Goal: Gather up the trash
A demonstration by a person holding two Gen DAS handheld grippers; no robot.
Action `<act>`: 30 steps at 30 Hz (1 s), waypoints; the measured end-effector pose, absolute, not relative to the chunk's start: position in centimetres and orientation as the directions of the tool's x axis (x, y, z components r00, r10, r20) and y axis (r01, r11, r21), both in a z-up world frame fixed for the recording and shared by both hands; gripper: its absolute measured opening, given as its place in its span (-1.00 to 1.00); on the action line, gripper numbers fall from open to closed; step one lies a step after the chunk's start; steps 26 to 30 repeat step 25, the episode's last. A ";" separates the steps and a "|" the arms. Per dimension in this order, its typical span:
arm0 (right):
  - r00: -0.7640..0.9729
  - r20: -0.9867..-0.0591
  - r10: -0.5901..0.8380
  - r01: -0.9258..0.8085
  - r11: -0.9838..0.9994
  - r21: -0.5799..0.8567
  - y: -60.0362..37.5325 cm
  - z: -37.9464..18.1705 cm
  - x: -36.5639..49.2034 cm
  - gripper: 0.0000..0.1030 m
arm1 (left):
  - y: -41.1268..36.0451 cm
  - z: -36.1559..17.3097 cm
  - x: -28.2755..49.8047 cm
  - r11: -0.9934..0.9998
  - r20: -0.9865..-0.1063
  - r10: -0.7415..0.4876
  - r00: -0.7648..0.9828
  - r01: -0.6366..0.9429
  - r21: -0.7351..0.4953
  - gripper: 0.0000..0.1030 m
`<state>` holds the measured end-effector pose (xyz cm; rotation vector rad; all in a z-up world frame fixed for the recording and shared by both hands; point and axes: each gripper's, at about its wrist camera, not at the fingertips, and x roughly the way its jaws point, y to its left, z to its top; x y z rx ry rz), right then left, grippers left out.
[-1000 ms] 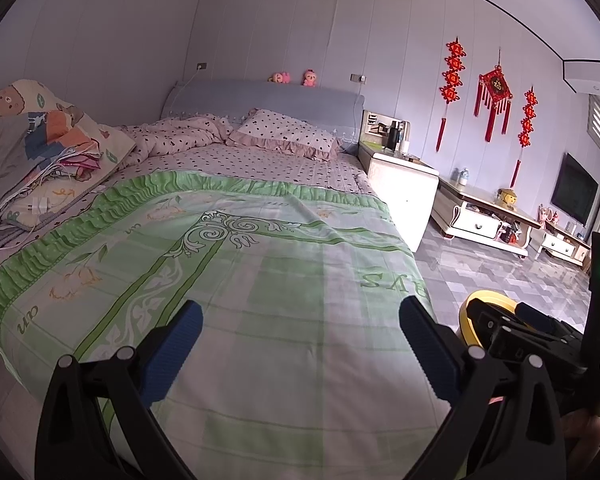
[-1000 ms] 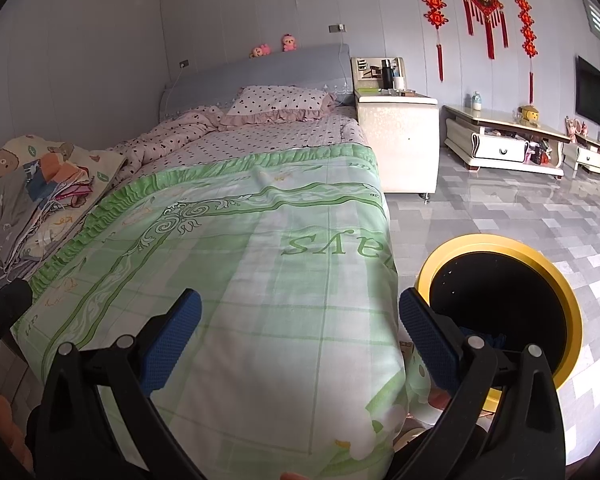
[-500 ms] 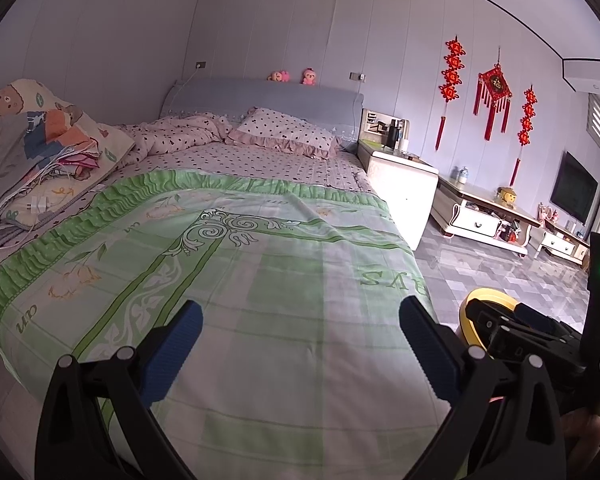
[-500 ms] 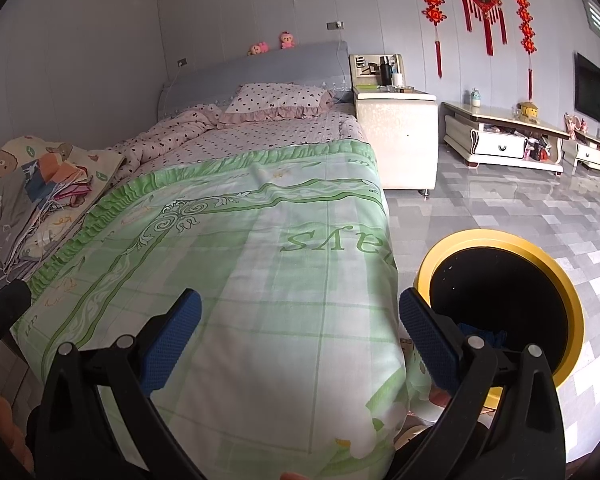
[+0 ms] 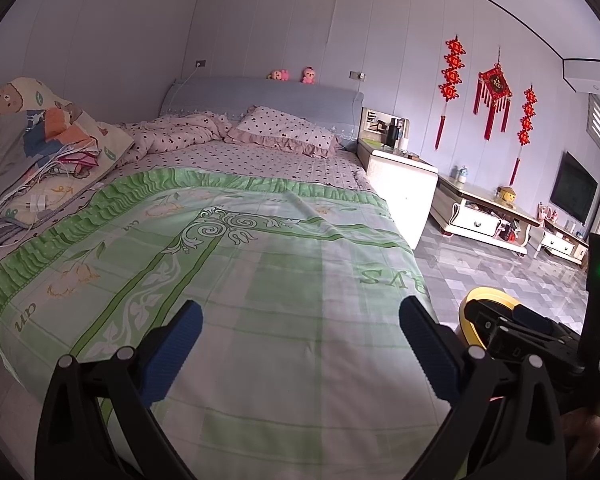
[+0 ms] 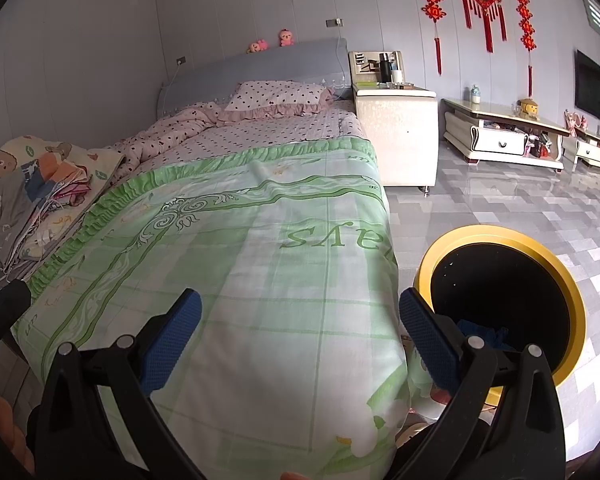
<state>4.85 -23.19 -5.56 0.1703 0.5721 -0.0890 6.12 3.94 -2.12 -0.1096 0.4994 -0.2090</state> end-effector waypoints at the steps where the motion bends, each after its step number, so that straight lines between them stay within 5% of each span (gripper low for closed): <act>1: 0.837 -0.546 -0.036 0.131 0.982 0.136 -23.2 -5.7 4.8 0.84 | 3.9 -2.1 6.1 0.973 -0.463 -0.224 0.857 0.171 -0.154 0.84; 30: 0.829 -0.559 -0.036 0.140 0.979 0.145 -23.2 -6.1 5.0 0.84 | 4.1 -2.5 6.3 0.974 -0.473 -0.221 0.853 0.167 -0.154 0.84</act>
